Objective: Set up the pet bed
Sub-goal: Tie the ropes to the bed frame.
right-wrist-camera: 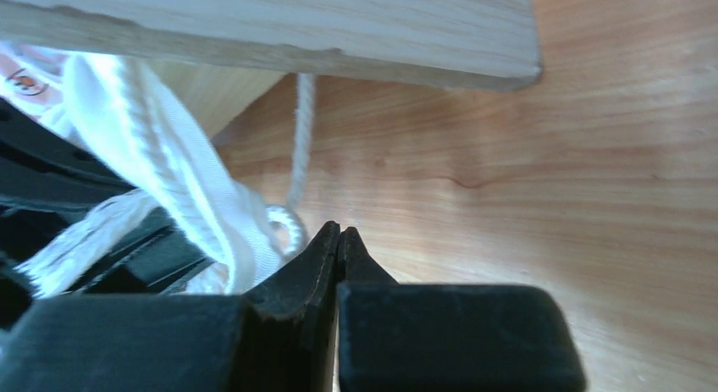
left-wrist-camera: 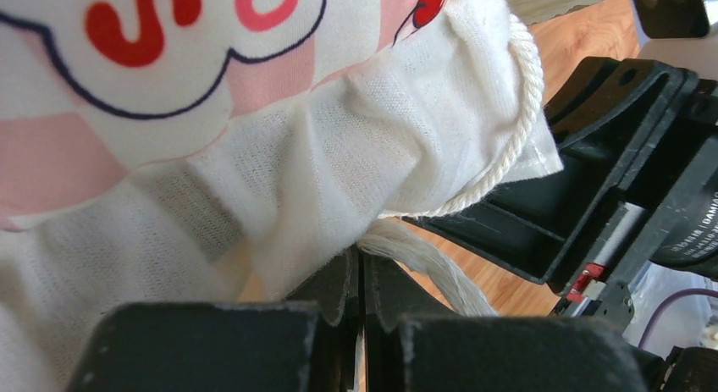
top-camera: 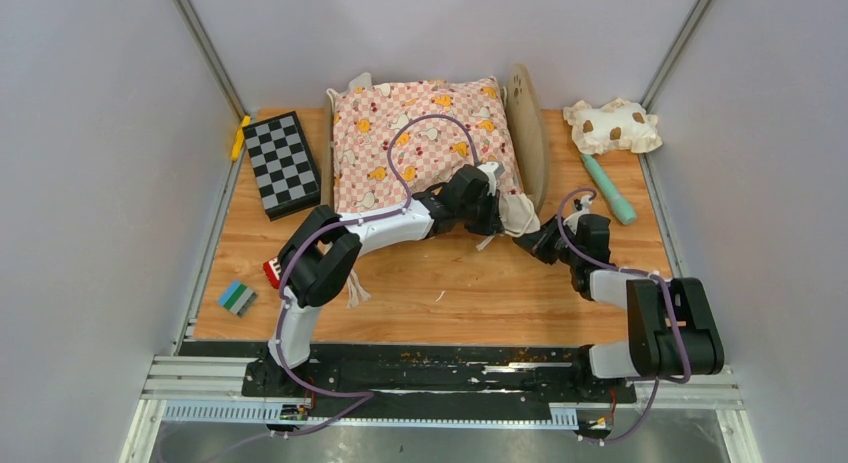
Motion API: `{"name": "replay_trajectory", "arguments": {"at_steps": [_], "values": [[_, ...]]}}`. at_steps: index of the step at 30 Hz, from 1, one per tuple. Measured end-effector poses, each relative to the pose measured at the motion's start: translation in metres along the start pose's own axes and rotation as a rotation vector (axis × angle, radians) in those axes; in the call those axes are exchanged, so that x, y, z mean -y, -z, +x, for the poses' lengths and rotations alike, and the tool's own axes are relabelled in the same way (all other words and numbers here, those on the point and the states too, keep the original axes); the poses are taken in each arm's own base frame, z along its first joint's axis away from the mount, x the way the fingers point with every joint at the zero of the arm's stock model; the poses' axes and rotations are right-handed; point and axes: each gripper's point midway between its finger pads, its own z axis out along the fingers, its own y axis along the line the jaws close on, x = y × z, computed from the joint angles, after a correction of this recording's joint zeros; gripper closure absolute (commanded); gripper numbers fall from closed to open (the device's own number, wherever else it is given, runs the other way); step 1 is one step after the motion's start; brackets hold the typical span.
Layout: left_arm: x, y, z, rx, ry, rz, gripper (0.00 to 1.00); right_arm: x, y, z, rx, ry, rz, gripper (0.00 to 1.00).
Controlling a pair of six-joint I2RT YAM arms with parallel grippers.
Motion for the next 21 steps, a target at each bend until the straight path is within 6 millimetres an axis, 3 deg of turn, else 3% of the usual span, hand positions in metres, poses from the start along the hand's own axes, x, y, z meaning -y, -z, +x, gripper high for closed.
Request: {"name": "replay_trajectory", "arguments": {"at_steps": [5, 14, 17, 21], "values": [[0.0, 0.0, 0.0, -0.001, -0.001, -0.001, 1.0, -0.015, 0.005, -0.004, 0.01, 0.007, -0.05, 1.0], [0.0, 0.0, 0.0, -0.001, 0.0, -0.002, 1.0, -0.054, 0.068, -0.037, 0.241, 0.158, -0.036, 1.0], [0.0, 0.0, 0.0, -0.001, 0.0, -0.002, 1.0, -0.052, 0.075, -0.04, 0.273, 0.169, -0.01, 1.0], [-0.001, 0.0, 0.0, -0.001, 0.0, -0.001, 1.0, -0.038, 0.069, -0.039, 0.253, 0.153, 0.054, 1.0]]}}
